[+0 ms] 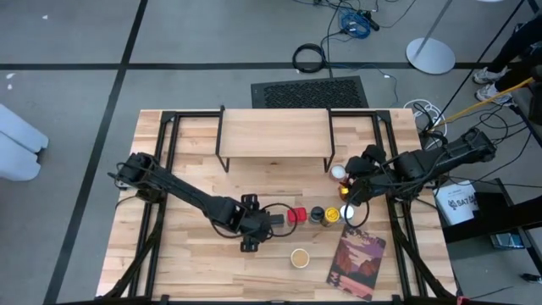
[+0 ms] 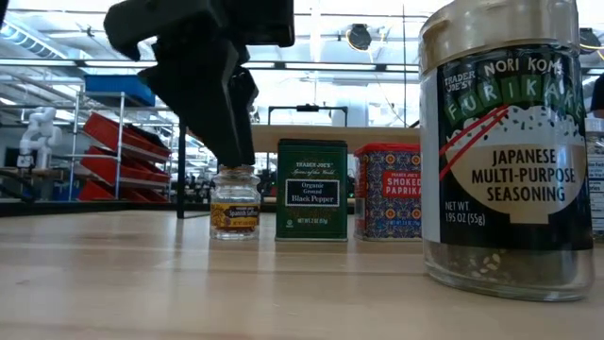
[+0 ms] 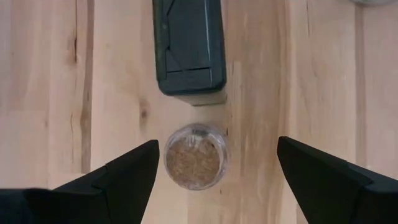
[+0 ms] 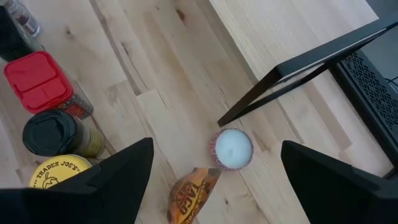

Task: Shelf spices
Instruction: Put the transparent spice bottle on of the shelf

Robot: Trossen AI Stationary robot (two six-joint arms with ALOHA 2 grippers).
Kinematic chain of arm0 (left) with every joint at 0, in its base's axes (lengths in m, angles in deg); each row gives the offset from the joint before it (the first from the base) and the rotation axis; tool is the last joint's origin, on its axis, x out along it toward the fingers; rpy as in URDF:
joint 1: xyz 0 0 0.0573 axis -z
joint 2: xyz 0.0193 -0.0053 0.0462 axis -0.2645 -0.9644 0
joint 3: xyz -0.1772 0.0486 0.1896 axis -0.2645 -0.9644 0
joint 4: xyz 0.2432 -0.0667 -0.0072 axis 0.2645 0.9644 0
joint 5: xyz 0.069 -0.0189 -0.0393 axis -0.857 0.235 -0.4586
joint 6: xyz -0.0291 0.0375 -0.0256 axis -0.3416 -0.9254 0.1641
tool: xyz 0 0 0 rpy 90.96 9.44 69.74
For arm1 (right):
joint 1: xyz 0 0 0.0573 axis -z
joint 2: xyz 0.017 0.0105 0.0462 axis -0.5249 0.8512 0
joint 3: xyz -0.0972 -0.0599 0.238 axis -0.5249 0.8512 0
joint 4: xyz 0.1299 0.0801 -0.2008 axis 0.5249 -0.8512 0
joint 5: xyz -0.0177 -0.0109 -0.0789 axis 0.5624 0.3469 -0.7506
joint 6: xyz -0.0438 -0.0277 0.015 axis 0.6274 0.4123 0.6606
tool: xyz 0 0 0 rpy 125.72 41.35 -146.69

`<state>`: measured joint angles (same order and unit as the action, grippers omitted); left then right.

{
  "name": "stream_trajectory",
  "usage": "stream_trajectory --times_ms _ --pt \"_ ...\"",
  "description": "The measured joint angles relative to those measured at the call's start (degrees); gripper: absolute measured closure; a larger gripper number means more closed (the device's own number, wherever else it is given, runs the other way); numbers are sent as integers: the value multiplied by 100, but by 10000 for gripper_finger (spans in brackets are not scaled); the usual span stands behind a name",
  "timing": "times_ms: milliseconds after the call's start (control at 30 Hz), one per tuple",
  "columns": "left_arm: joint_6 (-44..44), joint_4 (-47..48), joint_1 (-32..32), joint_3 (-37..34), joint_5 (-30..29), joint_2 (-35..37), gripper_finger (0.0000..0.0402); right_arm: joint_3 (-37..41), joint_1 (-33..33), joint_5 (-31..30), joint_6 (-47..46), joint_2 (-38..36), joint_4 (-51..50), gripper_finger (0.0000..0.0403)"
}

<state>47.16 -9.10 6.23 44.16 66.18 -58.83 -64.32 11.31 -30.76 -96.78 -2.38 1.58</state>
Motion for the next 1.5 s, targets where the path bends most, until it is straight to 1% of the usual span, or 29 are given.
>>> stream_trajectory --times_ms 300,567,800,967,1300,1500 --pt "71 26 -1 -14 -110 -22 66 0 -1 3 13 0 1 62" --pt "68 -39 -5 -301 -170 -20 66 0 -1 32 13 0 3 62" --pt "-40 -322 -16 -302 -208 -20 66 0 0 31 13 0 3 62" --pt "-87 -332 -45 -302 -209 -20 67 0 -1 29 13 0 3 62" --pt "-235 -406 -123 -415 -211 -68 113 0 -1 34 13 1 3 62" --pt "-301 -474 -132 -417 -204 -78 119 0 -1 33 13 0 3 62"
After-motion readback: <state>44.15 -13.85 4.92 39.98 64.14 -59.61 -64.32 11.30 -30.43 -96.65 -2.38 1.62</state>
